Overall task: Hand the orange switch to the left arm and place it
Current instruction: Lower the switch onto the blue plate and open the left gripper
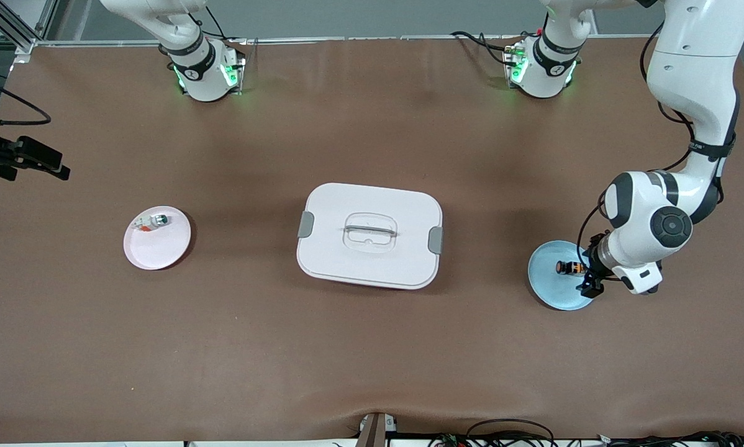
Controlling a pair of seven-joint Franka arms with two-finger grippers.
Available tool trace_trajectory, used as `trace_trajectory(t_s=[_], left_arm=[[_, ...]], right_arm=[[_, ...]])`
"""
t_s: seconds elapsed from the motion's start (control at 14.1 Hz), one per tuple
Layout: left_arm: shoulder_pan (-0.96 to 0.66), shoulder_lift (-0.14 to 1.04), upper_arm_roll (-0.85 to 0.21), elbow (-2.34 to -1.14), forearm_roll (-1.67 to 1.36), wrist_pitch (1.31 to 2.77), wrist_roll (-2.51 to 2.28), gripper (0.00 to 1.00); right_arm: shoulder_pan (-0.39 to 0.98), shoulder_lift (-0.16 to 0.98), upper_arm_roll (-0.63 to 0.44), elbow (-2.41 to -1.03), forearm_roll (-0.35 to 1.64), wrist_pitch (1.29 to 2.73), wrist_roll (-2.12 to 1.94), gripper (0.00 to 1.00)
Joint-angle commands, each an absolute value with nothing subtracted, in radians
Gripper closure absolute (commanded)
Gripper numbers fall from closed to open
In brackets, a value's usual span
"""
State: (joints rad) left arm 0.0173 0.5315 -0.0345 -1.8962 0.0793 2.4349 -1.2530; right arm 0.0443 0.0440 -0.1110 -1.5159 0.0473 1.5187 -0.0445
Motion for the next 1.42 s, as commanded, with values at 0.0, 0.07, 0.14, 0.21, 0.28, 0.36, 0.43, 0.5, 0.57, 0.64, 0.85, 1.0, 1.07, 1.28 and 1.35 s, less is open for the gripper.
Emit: trace_trajectory(t_s=[0.0, 0.07, 0.14, 0.21, 0.28, 0.36, 0.43, 0.5, 0.57, 0.64, 0.85, 1.0, 1.07, 1.28, 1.35], left_arm=[[0.025, 0.486, -0.041, -1.916, 0.103, 2.386, -1.131, 0.00], [0.025, 0.477, -0.043, -1.916, 0.103, 2.379, -1.079, 0.00], [0.025, 0.474, -0.043, -1.916, 0.103, 2.378, -1.016, 0.00], [0.025, 0.472, -0.044, -1.917, 0.103, 2.379, -0.952, 0.00], [0.025, 0.466, -0.046, -1.919, 0.103, 2.378, -0.886, 0.00], [0.026, 0.465, -0.051, -1.925, 0.101, 2.378, -0.824, 0.00], [0.026, 0.465, -0.051, -1.927, 0.101, 2.378, -0.766, 0.00], [0.026, 0.465, -0.051, -1.928, 0.101, 2.378, -0.717, 0.00], [0.026, 0.465, -0.052, -1.928, 0.098, 2.378, -0.677, 0.00], [0.026, 0.465, -0.054, -1.927, 0.097, 2.378, -0.645, 0.00], [0.028, 0.454, -0.060, -1.927, 0.094, 2.378, -0.519, 0.00], [0.028, 0.448, -0.060, -1.927, 0.092, 2.379, -0.418, 0.00], [0.029, 0.448, -0.060, -1.927, 0.092, 2.379, -0.367, 0.00], [0.031, 0.446, -0.066, -1.927, 0.091, 2.379, -0.192, 0.00], [0.031, 0.445, -0.067, -1.925, 0.087, 2.379, -0.167, 0.00]], right_arm=[[0.044, 0.011, -0.107, -1.551, 0.055, 1.534, -0.026, 0.00], [0.044, 0.011, -0.107, -1.551, 0.052, 1.534, -0.028, 0.00], [0.044, 0.011, -0.107, -1.554, 0.048, 1.534, -0.029, 0.00], [0.044, 0.009, -0.107, -1.555, 0.041, 1.537, -0.029, 0.00], [0.044, 0.009, -0.107, -1.557, 0.041, 1.537, -0.032, 0.00], [0.043, 0.008, -0.107, -1.559, 0.041, 1.536, -0.034, 0.00], [0.043, 0.005, -0.107, -1.566, 0.041, 1.537, -0.034, 0.00], [0.043, 0.002, -0.107, -1.571, 0.041, 1.539, -0.034, 0.00], [0.043, -0.002, -0.107, -1.571, 0.041, 1.540, -0.034, 0.00], [0.043, -0.002, -0.107, -1.572, 0.041, 1.540, -0.034, 0.00], [0.044, -0.008, -0.107, -1.582, 0.041, 1.542, -0.034, 0.00], [0.044, -0.026, -0.107, -1.610, 0.041, 1.558, -0.034, 0.00], [0.044, -0.046, -0.107, -1.640, 0.041, 1.580, -0.034, 0.00], [0.044, -0.071, -0.107, -1.681, 0.041, 1.606, -0.034, 0.00], [0.044, -0.071, -0.107, -1.681, 0.041, 1.606, -0.034, 0.00]])
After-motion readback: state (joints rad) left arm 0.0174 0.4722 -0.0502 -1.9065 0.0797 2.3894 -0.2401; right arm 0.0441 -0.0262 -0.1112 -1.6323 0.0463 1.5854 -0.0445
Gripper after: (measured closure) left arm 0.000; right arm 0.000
